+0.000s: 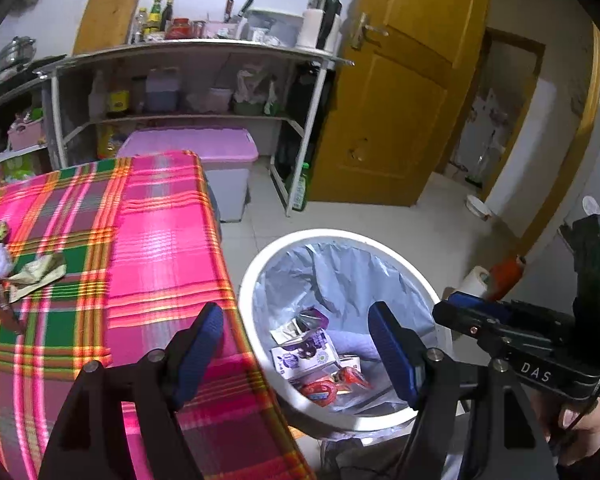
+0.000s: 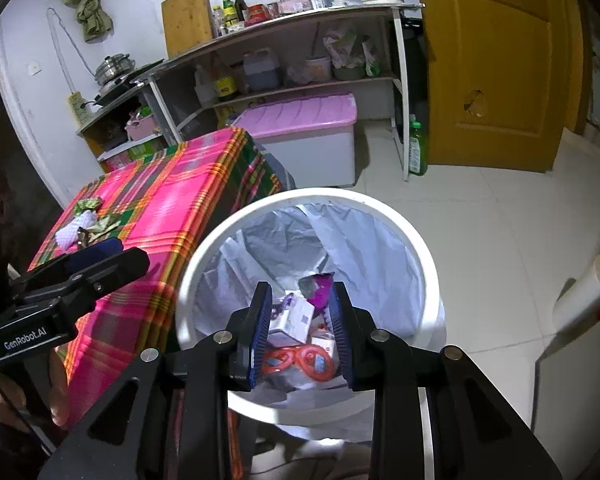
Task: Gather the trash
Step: 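Move both open tools back over the table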
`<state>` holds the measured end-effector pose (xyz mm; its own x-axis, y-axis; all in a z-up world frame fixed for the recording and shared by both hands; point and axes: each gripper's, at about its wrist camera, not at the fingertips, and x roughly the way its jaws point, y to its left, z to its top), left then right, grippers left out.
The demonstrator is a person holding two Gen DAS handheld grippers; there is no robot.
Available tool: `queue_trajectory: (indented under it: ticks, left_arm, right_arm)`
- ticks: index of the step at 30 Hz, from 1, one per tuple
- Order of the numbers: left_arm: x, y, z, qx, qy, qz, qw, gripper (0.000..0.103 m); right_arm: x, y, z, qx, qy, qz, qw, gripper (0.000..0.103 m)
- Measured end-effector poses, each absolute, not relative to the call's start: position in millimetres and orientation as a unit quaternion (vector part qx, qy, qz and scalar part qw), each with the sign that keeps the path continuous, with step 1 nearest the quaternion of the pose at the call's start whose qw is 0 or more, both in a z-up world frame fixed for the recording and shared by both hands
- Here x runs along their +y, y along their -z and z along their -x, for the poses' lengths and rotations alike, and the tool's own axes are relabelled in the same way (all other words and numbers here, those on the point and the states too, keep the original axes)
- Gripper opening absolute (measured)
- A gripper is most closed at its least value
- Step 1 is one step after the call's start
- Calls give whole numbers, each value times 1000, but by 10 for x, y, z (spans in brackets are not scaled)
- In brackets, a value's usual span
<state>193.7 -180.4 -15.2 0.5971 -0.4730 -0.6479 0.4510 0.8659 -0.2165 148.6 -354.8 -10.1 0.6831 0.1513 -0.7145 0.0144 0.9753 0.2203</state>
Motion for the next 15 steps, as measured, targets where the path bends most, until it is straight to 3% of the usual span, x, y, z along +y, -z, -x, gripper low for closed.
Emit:
queue_trajectory:
  ticks: [15]
  left_arm:
    - [-1194, -88, -1553, 326, 195, 31, 925, 75]
  right_arm:
    - [-3096, -210, -1281, 352, -78, -83, 929, 31]
